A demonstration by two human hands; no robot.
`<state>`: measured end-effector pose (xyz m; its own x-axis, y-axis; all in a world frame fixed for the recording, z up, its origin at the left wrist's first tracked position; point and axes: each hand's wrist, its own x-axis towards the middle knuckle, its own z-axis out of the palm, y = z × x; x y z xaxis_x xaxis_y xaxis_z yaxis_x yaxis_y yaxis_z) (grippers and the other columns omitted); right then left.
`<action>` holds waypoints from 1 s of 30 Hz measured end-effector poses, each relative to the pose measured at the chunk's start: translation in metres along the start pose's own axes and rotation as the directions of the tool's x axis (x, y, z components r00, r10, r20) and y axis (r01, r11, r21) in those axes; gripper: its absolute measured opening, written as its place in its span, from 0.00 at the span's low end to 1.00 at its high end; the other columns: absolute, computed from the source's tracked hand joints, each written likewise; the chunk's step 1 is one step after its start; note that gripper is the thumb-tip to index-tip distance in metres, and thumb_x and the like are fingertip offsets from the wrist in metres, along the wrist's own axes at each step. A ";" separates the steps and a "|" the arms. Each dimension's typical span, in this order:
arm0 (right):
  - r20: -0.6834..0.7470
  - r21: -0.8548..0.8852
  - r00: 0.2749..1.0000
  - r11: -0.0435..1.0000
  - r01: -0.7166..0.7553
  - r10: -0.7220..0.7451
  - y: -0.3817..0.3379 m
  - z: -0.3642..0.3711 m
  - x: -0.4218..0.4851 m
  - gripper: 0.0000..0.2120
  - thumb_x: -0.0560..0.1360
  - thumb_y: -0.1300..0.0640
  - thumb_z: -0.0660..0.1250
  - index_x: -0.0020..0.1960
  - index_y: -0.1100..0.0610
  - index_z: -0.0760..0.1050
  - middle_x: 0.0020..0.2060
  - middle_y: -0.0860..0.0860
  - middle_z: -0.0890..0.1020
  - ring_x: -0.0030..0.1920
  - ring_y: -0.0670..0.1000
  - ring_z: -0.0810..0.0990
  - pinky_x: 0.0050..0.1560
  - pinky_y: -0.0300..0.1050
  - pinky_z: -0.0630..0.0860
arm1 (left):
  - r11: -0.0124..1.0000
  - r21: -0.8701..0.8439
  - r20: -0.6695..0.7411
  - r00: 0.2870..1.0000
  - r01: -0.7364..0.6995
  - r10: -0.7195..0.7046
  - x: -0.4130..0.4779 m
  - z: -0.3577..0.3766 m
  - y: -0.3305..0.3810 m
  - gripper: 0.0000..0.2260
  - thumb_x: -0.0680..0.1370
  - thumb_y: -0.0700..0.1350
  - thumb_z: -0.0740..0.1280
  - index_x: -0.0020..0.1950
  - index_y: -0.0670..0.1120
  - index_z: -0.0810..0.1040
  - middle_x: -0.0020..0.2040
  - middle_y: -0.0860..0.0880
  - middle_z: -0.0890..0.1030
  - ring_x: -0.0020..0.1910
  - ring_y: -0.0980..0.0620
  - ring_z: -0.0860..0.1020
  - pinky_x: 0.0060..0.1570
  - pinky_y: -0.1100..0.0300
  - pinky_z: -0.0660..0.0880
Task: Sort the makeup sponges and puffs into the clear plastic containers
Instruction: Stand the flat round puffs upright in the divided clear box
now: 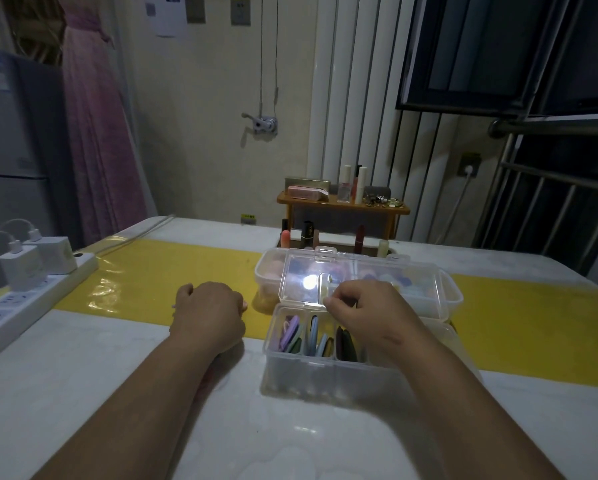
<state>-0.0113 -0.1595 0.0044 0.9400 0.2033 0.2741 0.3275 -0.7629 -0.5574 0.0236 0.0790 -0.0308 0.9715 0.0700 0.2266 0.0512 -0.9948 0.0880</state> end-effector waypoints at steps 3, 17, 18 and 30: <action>-0.002 -0.003 1.000 1.000 0.001 -0.001 0.001 0.000 0.000 0.11 0.80 0.47 0.62 0.46 0.50 0.81 0.38 0.46 0.81 0.41 0.47 0.79 0.48 0.52 0.80 | 1.000 -0.024 0.005 1.000 0.009 -0.008 0.000 0.001 -0.001 0.14 0.73 0.42 0.63 0.50 0.58 0.83 0.59 0.57 0.81 0.63 0.53 0.73 0.71 0.47 0.53; -0.003 0.022 1.000 1.000 0.014 -0.014 0.002 0.002 0.000 0.09 0.80 0.48 0.63 0.44 0.45 0.78 0.37 0.45 0.80 0.41 0.46 0.79 0.46 0.44 0.78 | 0.991 -0.094 -0.462 0.886 -0.098 0.044 -0.012 -0.017 0.008 0.10 0.72 0.40 0.72 0.47 0.55 0.86 0.42 0.52 0.85 0.45 0.44 0.80 0.43 0.53 0.63; -0.003 0.027 1.000 1.000 0.014 -0.014 0.002 0.002 0.001 0.08 0.80 0.48 0.63 0.44 0.45 0.78 0.38 0.45 0.80 0.41 0.46 0.79 0.47 0.44 0.78 | 0.980 -0.148 -0.516 0.856 -0.136 0.041 -0.012 -0.017 0.007 0.08 0.71 0.38 0.74 0.43 0.51 0.86 0.39 0.50 0.85 0.41 0.42 0.80 0.41 0.54 0.64; -0.044 0.078 0.996 0.994 0.075 -0.072 0.001 -0.001 0.004 0.03 0.79 0.52 0.65 0.49 0.44 0.76 0.42 0.39 0.78 0.43 0.42 0.76 0.44 0.37 0.72 | 0.239 -0.960 -0.187 0.971 -0.147 -0.151 -0.019 -0.021 0.023 0.10 0.74 0.34 0.71 0.40 0.50 0.84 0.36 0.54 0.83 0.29 0.62 0.75 0.31 0.64 0.69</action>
<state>-0.0075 -0.1601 0.0056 0.9090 0.2302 0.3475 0.4035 -0.6955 -0.5945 0.0018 0.0561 -0.0125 0.8922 0.2316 0.3878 -0.3532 -0.1776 0.9186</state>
